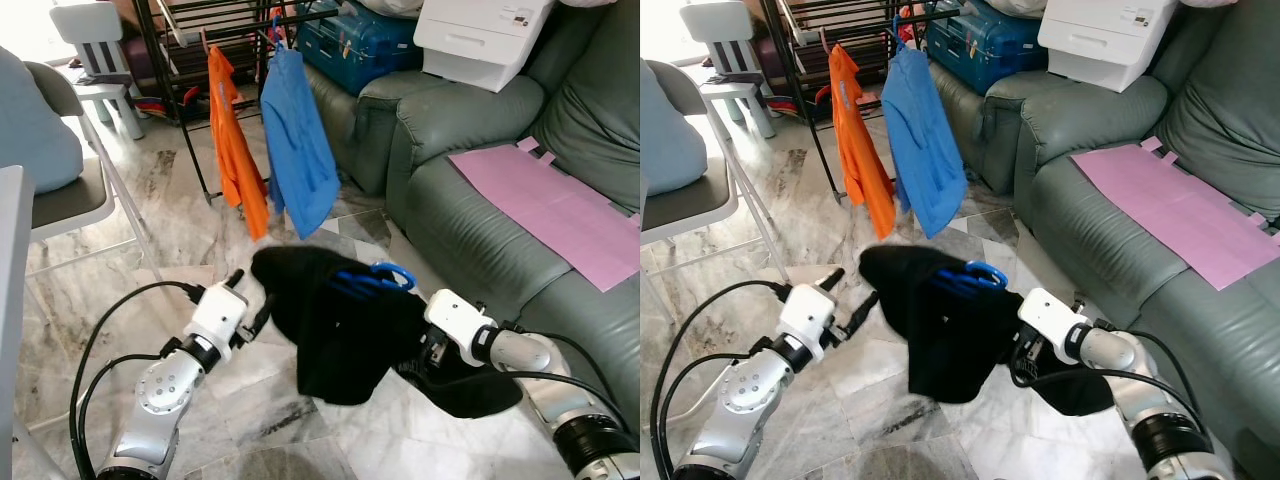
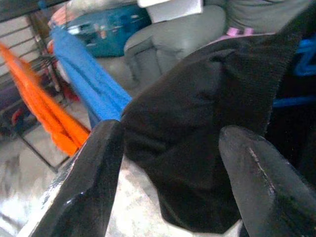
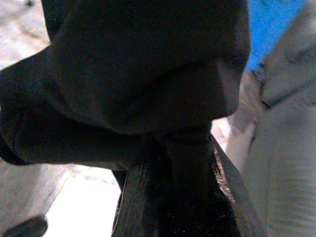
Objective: Hang hanger
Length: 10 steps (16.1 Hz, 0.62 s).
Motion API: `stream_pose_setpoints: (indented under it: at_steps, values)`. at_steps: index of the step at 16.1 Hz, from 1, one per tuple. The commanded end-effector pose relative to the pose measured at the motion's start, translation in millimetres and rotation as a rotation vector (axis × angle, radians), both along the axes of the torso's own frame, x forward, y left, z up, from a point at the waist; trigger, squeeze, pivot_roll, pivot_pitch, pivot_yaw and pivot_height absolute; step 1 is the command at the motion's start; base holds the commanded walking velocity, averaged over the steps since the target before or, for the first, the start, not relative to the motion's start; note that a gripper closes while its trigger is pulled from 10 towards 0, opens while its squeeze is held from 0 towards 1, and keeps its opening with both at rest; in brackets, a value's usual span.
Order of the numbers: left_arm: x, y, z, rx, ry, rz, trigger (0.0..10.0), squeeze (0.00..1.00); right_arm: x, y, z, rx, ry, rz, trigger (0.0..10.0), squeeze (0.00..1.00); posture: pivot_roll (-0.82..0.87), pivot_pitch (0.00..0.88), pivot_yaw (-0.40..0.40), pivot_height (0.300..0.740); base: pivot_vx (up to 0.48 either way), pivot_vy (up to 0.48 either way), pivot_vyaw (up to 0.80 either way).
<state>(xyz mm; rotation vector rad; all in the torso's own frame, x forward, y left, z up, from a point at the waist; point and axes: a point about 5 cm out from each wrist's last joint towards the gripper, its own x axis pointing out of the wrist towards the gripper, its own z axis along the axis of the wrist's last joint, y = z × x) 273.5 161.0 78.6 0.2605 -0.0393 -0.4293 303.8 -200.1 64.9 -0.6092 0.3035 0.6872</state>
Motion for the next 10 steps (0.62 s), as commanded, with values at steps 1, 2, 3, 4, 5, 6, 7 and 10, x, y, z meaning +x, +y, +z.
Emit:
stream_pose_setpoints:
  at_steps: [1, 2, 3, 4, 5, 6, 7, 10]
  values:
    - [-0.4, 6.0, -1.0, -0.052, 0.034, 0.070, 10.0, 1.00, 8.0, -1.5, 13.9, 0.074, -0.060, -0.085, 0.0, 0.00, -0.11, 0.048, -0.002, 0.740, 0.000, 0.000, 0.00]
    - [1.8, 8.4, -1.1, -0.196, 0.107, 0.208, 10.0, 1.00, 11.8, -2.1, 15.9, 0.153, -0.054, -0.207, 0.0, 0.00, -0.11, 0.047, -0.002, 0.740, 0.000, 0.000, 0.00]
    - [3.1, 6.0, 1.3, -0.251, 0.132, 0.262, 10.0, 1.00, 12.2, -2.4, 14.4, 0.210, -0.041, -0.300, 0.0, 0.00, -0.11, 0.048, -0.004, 0.740, 0.000, 0.000, 0.00]
    - [4.2, 2.4, 6.4, -0.273, 0.118, 0.296, 10.0, 1.00, 10.8, -2.3, 10.8, 0.245, -0.028, -0.393, 0.0, 0.00, -0.11, 0.046, -0.004, 0.740, 0.000, 0.000, 0.00]
    - [4.6, 1.1, 7.9, -0.284, 0.114, 0.315, 10.0, 1.00, 9.8, -1.5, 9.3, 0.259, -0.024, -0.426, 0.0, 0.00, -0.11, 0.046, -0.004, 0.740, 0.000, 0.000, 0.00]
    - [4.4, 2.2, 6.7, -0.290, 0.111, 0.388, 10.0, 1.00, 7.7, 2.4, 6.0, 0.269, -0.020, -0.485, 10.0, 0.00, -0.11, 0.042, 0.003, 0.740, 0.000, 0.000, 0.00]
    - [3.9, 2.4, 6.1, -0.294, 0.119, 0.402, 10.0, 1.00, 7.4, 3.2, 6.0, 0.267, -0.021, -0.501, 10.0, 0.00, -0.11, 0.042, 0.003, 0.740, 0.000, 0.000, 0.00]
    - [-0.2, -1.1, -0.3, -0.355, 0.185, 0.459, 10.0, 0.00, 5.3, 7.6, 4.0, 0.416, 0.047, -0.701, 10.0, 0.00, -0.12, 0.037, 0.010, 0.740, 0.000, 0.000, 0.00]
